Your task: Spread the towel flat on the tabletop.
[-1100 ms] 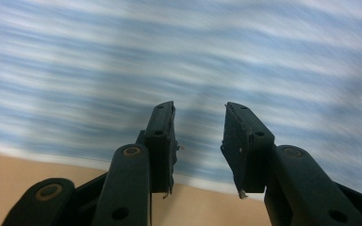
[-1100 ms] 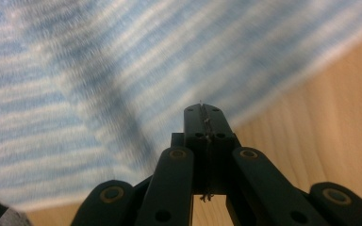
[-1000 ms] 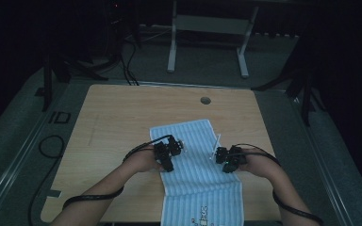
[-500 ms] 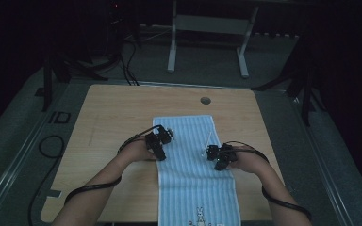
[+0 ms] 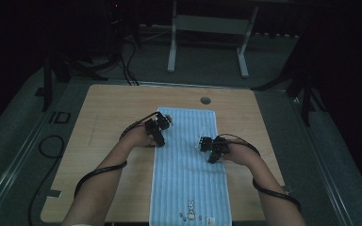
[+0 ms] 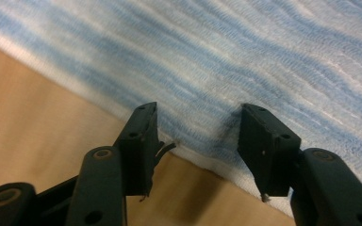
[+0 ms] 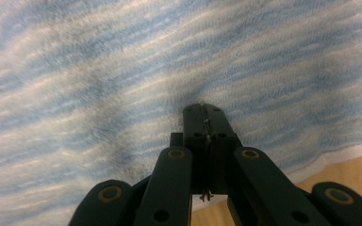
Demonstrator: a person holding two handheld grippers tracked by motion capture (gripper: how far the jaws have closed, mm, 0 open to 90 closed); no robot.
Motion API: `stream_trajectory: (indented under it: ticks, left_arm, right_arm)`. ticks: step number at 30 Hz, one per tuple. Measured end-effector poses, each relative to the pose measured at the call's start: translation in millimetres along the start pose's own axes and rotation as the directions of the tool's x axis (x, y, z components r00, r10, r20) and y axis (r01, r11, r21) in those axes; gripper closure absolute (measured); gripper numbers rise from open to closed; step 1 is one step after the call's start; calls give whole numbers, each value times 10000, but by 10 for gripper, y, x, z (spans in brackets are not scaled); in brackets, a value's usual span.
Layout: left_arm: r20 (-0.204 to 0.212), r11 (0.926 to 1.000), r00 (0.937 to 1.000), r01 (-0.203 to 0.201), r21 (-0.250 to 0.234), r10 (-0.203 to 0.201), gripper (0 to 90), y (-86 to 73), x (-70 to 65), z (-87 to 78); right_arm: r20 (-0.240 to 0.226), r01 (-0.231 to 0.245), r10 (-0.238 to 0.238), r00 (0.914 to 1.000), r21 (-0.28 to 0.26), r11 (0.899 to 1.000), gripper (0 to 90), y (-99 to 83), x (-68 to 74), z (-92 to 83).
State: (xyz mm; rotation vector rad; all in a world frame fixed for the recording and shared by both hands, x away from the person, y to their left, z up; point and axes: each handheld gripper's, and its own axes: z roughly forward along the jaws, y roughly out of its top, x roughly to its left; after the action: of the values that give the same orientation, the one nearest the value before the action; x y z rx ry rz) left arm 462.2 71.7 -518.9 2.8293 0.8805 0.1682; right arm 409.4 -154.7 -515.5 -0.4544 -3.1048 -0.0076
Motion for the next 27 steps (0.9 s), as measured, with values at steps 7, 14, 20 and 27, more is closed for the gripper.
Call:
stream_trajectory:
  ticks: [7, 14, 20, 27]
  left_arm:
    - [-175, 10000, 9998, 2, -15, -3, 464, 61, 44, 15]
    - [-49, 9999, 10000, 69, -121, -69, 443, 36, 23, -8]
    - [195, 9976, 9986, -479, -504, 490, 436, -37, -94, -205]
    - [422, 9897, 9910, -1236, -715, 1268, 413, -227, -353, -400]
  right_arm:
    - [-332, -767, 763, 9965, -132, 9970, 890, -25, -256, -2]
    - [-129, -433, 432, 9990, -148, 9990, 797, -2, -208, -35]
    - [96, -22, 27, 10000, -512, 9987, 626, -27, -165, -160]
    - [285, 577, -557, 9980, -728, 9957, 526, -110, -153, -242]
